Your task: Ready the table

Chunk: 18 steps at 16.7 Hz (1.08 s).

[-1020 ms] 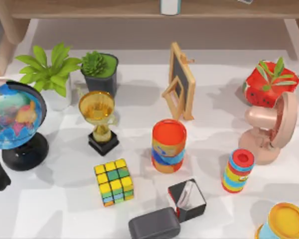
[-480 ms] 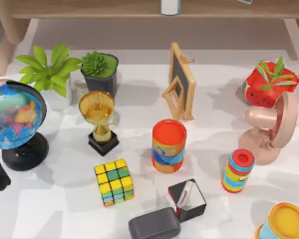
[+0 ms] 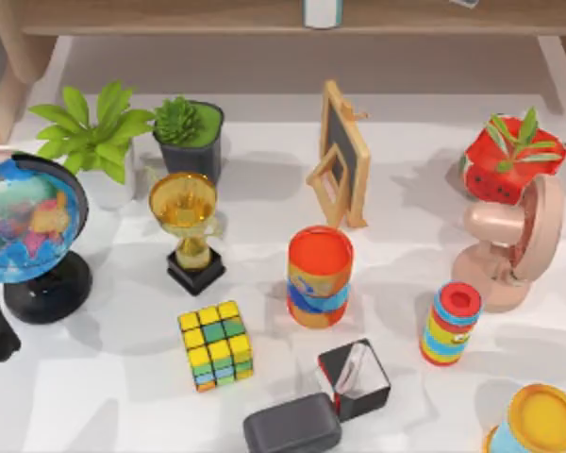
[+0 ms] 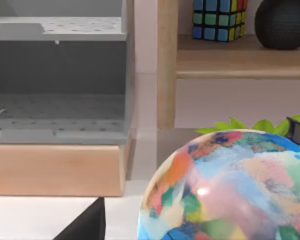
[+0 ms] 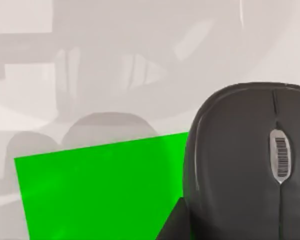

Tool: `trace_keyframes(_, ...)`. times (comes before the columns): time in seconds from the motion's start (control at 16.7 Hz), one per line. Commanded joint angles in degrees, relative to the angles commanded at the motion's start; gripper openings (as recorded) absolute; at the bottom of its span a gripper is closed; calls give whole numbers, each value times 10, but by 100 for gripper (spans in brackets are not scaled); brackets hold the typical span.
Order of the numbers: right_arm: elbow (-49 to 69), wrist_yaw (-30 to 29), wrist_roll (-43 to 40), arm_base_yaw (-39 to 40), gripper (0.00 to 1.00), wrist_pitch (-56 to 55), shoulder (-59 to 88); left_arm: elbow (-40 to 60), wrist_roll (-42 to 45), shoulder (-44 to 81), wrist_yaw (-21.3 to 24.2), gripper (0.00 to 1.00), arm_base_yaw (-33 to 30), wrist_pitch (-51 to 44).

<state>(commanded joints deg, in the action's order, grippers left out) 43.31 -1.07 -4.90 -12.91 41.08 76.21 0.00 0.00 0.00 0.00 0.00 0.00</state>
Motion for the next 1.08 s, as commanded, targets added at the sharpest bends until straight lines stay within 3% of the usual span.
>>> trace_keyframes(0.9,-68,20,-59,31,0,18,17,0,0,0,0,100,0,0)
trace_keyframes(1.08,-68,20,-59,31,23,18,17,0,0,0,0,100,0,0)
